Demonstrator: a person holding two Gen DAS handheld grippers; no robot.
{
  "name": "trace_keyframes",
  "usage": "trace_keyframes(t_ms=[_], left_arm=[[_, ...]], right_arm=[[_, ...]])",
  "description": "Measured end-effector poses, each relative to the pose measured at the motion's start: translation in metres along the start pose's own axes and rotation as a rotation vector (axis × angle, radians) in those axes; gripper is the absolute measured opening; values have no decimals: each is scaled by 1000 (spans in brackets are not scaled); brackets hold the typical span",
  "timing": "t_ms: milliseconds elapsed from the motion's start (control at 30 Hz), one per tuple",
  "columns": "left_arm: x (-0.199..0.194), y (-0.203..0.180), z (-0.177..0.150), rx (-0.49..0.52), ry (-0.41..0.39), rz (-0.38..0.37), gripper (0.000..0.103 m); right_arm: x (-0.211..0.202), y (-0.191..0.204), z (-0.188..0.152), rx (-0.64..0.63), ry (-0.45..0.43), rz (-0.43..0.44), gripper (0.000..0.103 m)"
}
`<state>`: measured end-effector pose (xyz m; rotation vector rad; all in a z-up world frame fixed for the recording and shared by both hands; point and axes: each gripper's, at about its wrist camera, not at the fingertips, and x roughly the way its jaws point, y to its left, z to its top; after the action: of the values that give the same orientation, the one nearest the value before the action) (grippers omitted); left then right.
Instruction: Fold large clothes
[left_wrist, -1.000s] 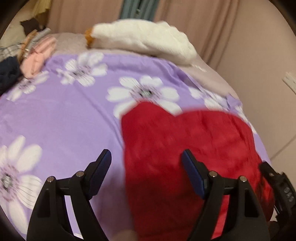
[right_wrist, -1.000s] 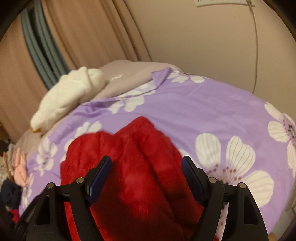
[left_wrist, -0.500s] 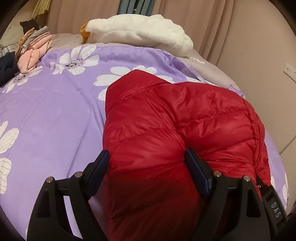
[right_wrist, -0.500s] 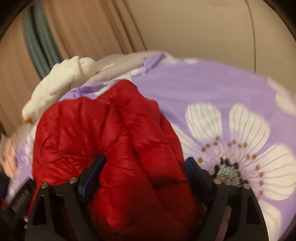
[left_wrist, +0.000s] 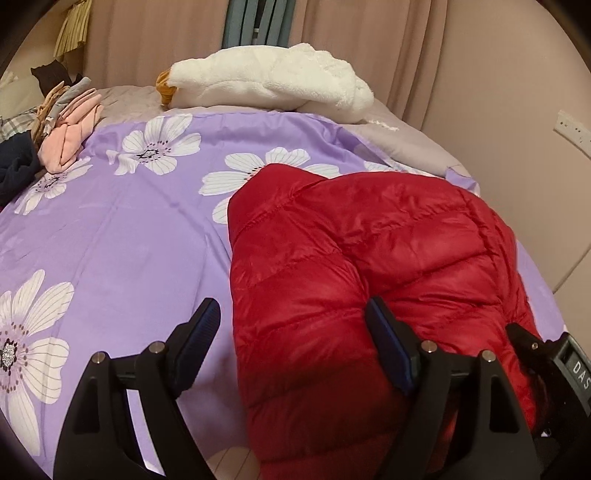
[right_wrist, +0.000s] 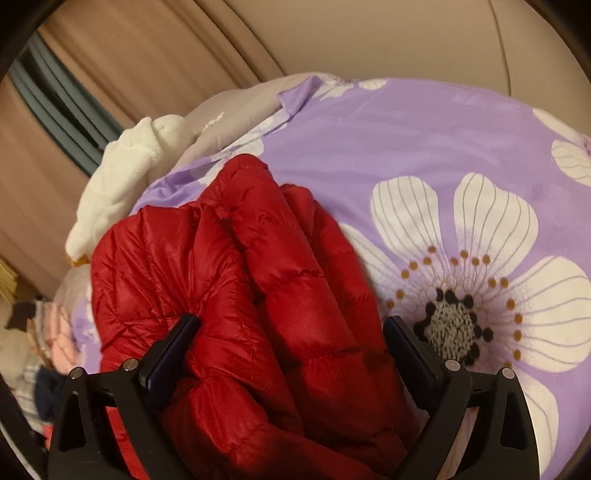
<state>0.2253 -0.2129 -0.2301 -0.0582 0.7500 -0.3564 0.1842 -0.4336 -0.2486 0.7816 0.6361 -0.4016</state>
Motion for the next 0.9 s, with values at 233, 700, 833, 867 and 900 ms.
trace_keyframes(t_ms=[233, 700, 833, 867, 900], left_arm=[[-26, 8, 5, 10, -37, -16, 84], [-66, 52, 12, -79, -16, -95, 102], [-61, 79, 11, -187, 15, -139, 103], [-58, 86, 11, -217, 30, -149, 103], [-53, 93, 10, -242, 54, -165, 103]], right_arm=[[-21, 16, 0, -103, 4, -8, 98], [-57, 38, -2, -192, -8, 45, 98], [-60, 35, 4, -180, 7, 83, 98], [-61, 34, 5, -175, 10, 82, 98], [-61, 31, 6, -165, 13, 82, 98]])
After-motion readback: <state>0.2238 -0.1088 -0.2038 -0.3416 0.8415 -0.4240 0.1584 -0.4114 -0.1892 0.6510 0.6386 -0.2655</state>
